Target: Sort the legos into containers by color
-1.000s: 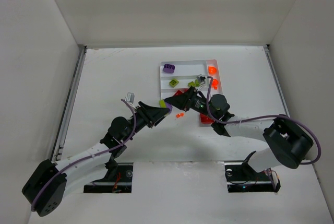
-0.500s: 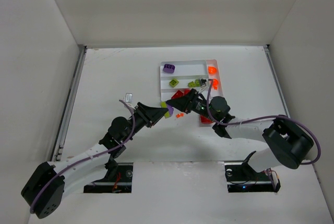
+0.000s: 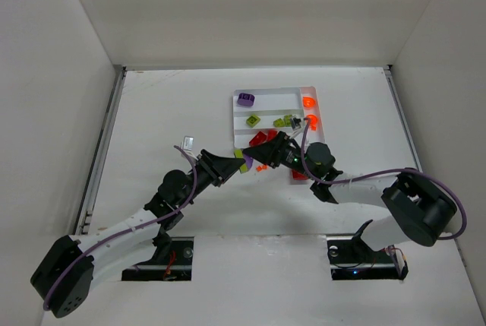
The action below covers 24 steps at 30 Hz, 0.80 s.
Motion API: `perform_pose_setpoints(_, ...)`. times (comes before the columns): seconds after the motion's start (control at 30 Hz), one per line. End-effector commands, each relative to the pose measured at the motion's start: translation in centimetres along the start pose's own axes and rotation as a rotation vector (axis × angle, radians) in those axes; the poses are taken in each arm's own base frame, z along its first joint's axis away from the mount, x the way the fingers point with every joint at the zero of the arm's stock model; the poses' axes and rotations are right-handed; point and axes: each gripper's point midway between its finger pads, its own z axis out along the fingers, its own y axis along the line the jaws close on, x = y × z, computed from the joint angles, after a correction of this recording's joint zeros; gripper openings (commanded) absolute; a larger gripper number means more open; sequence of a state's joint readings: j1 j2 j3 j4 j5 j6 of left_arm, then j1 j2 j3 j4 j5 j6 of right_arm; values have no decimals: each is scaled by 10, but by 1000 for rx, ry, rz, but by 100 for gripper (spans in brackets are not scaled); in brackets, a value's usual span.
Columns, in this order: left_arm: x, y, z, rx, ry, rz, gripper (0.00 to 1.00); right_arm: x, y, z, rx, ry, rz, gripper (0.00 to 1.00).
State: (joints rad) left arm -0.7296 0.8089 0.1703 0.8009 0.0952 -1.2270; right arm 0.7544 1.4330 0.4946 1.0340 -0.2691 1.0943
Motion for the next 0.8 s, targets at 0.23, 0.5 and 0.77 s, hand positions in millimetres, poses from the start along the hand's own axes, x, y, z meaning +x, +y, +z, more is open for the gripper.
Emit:
perform_pose_setpoints(0.23,-4,-31,-1,102,-11,15,16,-6,30,2,-128,-13,11,47)
perform_pose_setpoints(0.5,-9,-35,-9,124,-35,13,16,-2,39,2,-198,7,73,32)
perform_pose_setpoints(0.77,-14,-25,-17,111,-39,18,16,-46,26,-15,-143,-75,39,30)
